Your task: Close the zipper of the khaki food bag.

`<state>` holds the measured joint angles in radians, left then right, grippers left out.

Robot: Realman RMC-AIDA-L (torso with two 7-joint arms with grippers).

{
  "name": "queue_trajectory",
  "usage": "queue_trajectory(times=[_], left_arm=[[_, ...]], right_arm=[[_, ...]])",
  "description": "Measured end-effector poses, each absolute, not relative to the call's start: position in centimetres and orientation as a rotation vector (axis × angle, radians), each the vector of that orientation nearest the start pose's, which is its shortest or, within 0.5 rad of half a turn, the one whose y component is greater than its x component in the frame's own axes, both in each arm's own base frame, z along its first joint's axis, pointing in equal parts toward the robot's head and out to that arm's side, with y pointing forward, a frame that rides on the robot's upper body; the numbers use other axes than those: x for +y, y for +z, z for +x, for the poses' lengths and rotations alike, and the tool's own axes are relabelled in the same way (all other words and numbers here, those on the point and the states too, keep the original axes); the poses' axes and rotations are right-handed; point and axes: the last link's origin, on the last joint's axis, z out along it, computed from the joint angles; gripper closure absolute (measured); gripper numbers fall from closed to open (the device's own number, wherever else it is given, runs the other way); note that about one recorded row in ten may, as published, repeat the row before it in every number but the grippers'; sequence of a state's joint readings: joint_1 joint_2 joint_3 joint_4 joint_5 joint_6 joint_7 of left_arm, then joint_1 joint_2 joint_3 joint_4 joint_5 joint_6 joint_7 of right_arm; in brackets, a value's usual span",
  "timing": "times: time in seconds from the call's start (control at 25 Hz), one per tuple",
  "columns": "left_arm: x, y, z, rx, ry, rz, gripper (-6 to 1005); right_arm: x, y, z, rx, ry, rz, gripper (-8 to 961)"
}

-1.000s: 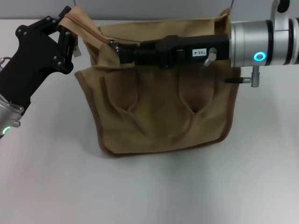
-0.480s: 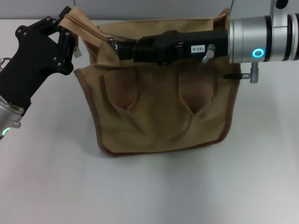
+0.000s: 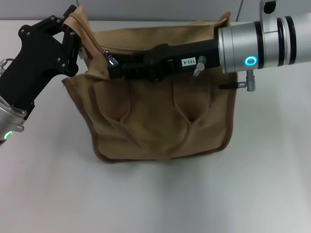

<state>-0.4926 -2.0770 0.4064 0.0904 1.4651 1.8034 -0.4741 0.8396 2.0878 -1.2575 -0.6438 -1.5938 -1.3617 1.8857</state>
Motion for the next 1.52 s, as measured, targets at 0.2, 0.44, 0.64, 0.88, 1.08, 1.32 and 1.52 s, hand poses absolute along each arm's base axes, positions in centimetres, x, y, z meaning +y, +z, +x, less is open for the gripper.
queue_trajectory(times=[0.2, 0.44, 0.64, 0.88, 1.08, 1.32, 1.52], left_arm=[[29.5, 0.8, -25.4, -0.088, -1.300, -1.923, 980], [29.4, 0.6, -25.3, -0.089, -1.304, -1.931, 980], [29.3, 0.5, -25.3, -0.092, -1.310, -1.930, 980], [29.2, 0.6, -25.5, -0.094, -1.304, -1.922, 980], [29.3, 0.9, -25.8, -0.109, -1.295, -1.904, 980], [29.2, 0.9, -26.1, -0.121, -1.283, -1.898, 980], [29.3, 0.9, -26.3, -0.130, -1.272, -1.898, 980]], right_arm=[[37.7, -5.9, 9.7, 0.866, 0.846, -2.994, 625], [38.0, -5.9, 9.7, 0.894, 0.840, -2.972, 631], [38.0, -5.9, 9.8, 0.888, 0.829, -2.971, 829], [37.9, -5.6, 10.3, 0.858, 0.832, -2.963, 950], [37.6, -4.9, 11.5, 0.855, 0.847, -2.925, 950], [36.8, -4.0, 13.9, 0.894, 0.857, -2.863, 950], [36.3, -2.7, 15.9, 0.917, 0.896, -2.792, 951]])
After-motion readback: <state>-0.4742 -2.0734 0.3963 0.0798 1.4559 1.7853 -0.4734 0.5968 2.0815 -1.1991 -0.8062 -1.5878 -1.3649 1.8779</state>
